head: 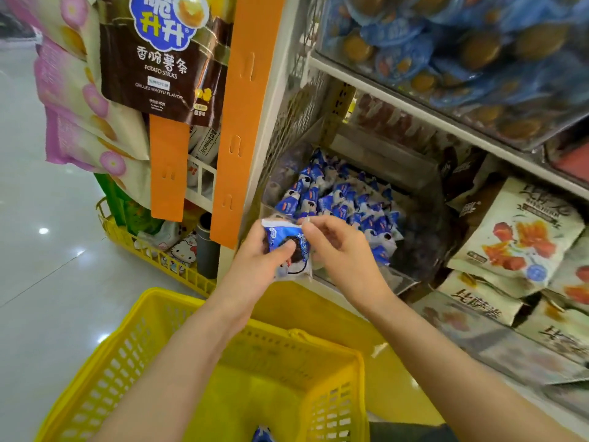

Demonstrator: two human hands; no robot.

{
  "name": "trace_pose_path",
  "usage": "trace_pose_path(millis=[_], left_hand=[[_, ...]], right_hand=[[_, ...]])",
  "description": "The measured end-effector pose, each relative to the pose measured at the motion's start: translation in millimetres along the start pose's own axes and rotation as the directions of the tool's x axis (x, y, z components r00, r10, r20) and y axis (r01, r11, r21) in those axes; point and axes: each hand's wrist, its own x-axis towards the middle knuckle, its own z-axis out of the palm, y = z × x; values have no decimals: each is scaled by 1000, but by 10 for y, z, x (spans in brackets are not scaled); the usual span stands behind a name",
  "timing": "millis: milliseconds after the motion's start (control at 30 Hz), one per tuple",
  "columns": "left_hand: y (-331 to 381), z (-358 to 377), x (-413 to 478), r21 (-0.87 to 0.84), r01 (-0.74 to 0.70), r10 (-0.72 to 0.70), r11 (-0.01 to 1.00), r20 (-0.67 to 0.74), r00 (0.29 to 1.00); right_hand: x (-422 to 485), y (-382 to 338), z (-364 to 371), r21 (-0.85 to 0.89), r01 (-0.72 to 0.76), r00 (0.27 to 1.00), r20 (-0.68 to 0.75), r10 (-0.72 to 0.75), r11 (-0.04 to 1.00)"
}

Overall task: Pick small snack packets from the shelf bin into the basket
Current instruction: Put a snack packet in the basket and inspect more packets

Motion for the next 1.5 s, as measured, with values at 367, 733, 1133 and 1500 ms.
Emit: trace_pose_path(millis=[367,733,1133,1500], left_hand=[[-113,-6,-150,-52,-28,25,998,-58,998],[-168,39,-238,68,-35,45,997,-151,988],[-292,25,-310,106,169,-165,980,-51,985],[-291,-116,-353,345,24,36,938,-167,985]], right_hand=[[-270,82,48,350,-202,979,94,180,915],[-316,179,46,346,-63,998,44,51,936],[-477,316,-19,-94,189,976,-93,-197,978],[-544,389,-191,175,-373,892,339,300,911]])
